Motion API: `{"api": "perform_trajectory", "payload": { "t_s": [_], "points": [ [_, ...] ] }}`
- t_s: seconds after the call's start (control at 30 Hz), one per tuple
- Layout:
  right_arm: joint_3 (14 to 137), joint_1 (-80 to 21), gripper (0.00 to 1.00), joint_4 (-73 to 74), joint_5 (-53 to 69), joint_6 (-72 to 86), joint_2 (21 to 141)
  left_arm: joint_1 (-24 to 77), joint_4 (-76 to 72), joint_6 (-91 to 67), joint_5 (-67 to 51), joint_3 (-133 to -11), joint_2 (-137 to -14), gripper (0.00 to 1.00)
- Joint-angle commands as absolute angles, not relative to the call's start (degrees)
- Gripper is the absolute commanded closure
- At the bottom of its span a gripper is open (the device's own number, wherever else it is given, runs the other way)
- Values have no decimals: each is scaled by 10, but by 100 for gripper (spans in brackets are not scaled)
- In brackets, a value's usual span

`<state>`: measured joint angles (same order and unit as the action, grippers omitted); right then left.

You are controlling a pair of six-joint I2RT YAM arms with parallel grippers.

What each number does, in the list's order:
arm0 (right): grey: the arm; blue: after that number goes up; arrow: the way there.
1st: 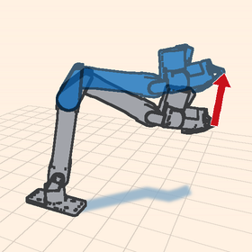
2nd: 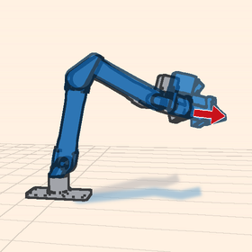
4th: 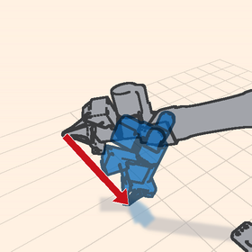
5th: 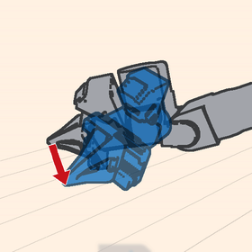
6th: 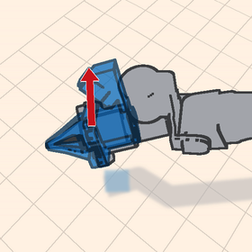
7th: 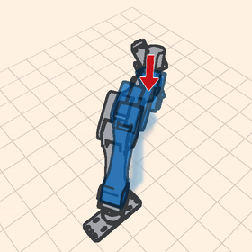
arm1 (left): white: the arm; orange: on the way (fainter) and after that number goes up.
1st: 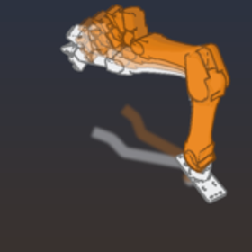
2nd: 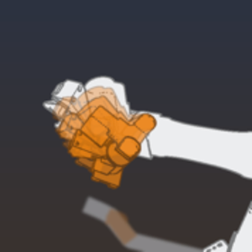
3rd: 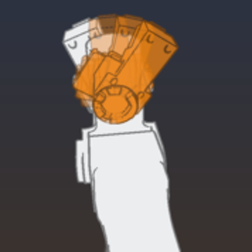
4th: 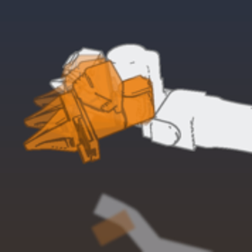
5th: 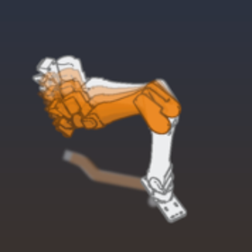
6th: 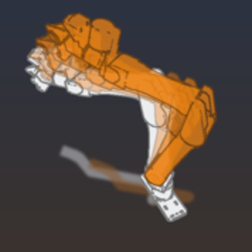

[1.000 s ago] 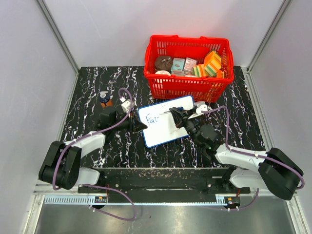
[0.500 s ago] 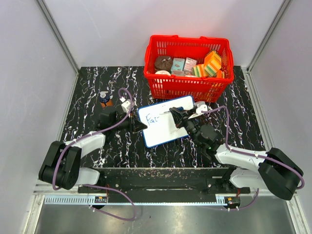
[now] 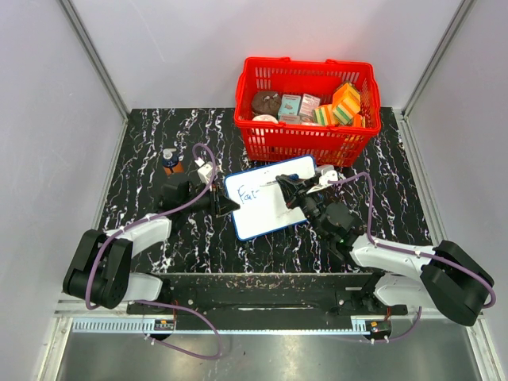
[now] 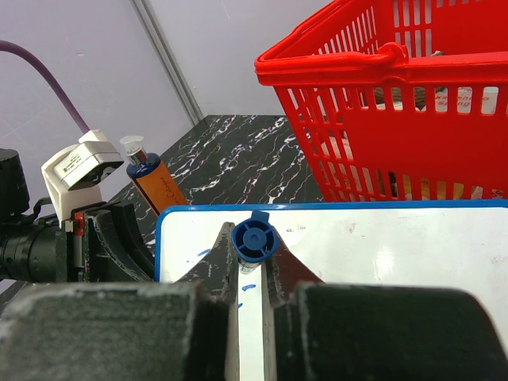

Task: Write a sentence on the whiteboard
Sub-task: Write with the whiteboard marker on the whiteboard.

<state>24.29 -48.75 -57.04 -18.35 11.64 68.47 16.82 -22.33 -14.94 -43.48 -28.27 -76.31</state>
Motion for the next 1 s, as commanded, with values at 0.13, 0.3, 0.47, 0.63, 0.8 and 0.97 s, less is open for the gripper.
{"api": "perform_trajectory", "payload": {
  "t_s": [0.13, 0.3, 0.47, 0.63, 0.8, 0.97],
  "points": [
    [244, -490, 100, -588, -180, 117, 674, 165, -221, -69, -379, -292, -773, 100],
    [243, -489, 100, -588, -180, 120, 675, 165, -221, -69, -379, -292, -773, 100],
    [242, -490, 100, -589, -180, 120, 673, 165, -221, -69, -378, -292, -772, 100],
    [240, -489, 100, -591, -181, 120, 671, 165, -221, -69, -378, -292, -773, 100],
    [240, -489, 100, -591, -181, 119, 671, 165, -221, -69, -378, -292, -772, 100],
    [243, -489, 100, -599, -178, 120, 685, 165, -221, -69, -378, -292, -771, 100]
  ]
}}
